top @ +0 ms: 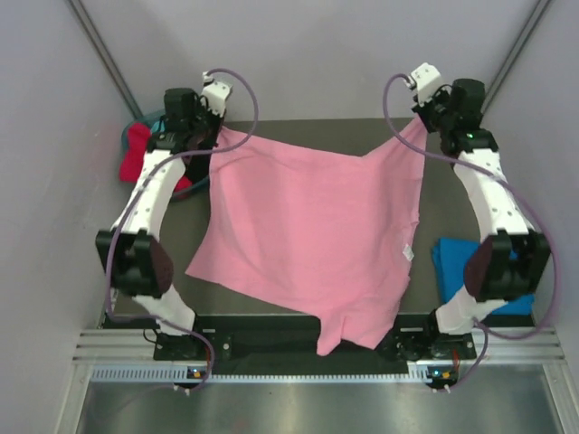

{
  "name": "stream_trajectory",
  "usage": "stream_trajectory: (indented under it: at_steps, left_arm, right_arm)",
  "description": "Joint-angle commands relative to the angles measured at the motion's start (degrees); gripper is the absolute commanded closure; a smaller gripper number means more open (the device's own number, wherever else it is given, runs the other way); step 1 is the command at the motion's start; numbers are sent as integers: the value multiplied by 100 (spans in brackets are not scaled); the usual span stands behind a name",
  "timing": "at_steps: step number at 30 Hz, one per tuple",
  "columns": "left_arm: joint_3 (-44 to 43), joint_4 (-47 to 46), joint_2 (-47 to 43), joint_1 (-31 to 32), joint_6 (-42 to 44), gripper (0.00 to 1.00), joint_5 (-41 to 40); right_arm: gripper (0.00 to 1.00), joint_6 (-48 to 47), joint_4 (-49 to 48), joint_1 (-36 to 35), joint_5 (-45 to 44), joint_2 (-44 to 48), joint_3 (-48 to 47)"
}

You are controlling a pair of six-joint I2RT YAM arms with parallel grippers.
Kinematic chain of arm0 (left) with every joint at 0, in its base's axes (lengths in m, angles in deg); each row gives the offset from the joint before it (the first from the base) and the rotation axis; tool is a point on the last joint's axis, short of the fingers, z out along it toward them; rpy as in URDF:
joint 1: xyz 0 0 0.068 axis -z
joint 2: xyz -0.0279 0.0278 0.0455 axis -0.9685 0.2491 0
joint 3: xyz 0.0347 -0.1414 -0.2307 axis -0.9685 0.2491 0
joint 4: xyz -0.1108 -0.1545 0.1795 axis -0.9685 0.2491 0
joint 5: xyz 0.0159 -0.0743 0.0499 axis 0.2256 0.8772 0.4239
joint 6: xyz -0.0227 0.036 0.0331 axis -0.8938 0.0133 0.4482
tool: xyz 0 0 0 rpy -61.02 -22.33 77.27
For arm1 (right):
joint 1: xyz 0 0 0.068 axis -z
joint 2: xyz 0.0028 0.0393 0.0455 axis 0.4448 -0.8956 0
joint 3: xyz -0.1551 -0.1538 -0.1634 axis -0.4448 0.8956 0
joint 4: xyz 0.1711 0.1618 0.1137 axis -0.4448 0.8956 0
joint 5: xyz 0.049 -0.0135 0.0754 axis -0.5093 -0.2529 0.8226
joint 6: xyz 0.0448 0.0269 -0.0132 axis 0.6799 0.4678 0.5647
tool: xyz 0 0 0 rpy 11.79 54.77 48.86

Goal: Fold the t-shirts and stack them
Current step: Flatten the tshirt out

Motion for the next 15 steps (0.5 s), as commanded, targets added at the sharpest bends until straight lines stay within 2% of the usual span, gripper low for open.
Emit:
stream_trajectory:
  at_steps: [1, 4, 6, 8, 11, 15]
  left_arm:
    - [-817, -687, 1053, 41, -76, 100, 235]
    - [-1801, -695, 2265, 94, -41, 100, 112]
    - [-2566, -695, 3098, 112, -32, 100, -46]
    - [-3118, -748, 3558, 112, -84, 100, -264]
    - [-3324, -1133, 4140, 129, -111, 100, -310]
    - [-3333, -1775, 4640, 191, -41, 100, -284]
  right_arm:
    - [100, -341, -749, 55, -73, -641, -488]
    - [100, -350, -486, 46, -510, -2096, -1417]
    - [100, -350, -222, 38, -757, -2697, -2008]
    - [100, -385, 67, 20, -1091, -3506, -2896]
    - [100, -463, 122, -24, -1470, -4280, -3671]
    - [100, -403, -326, -68, -1664, -4554, -3629]
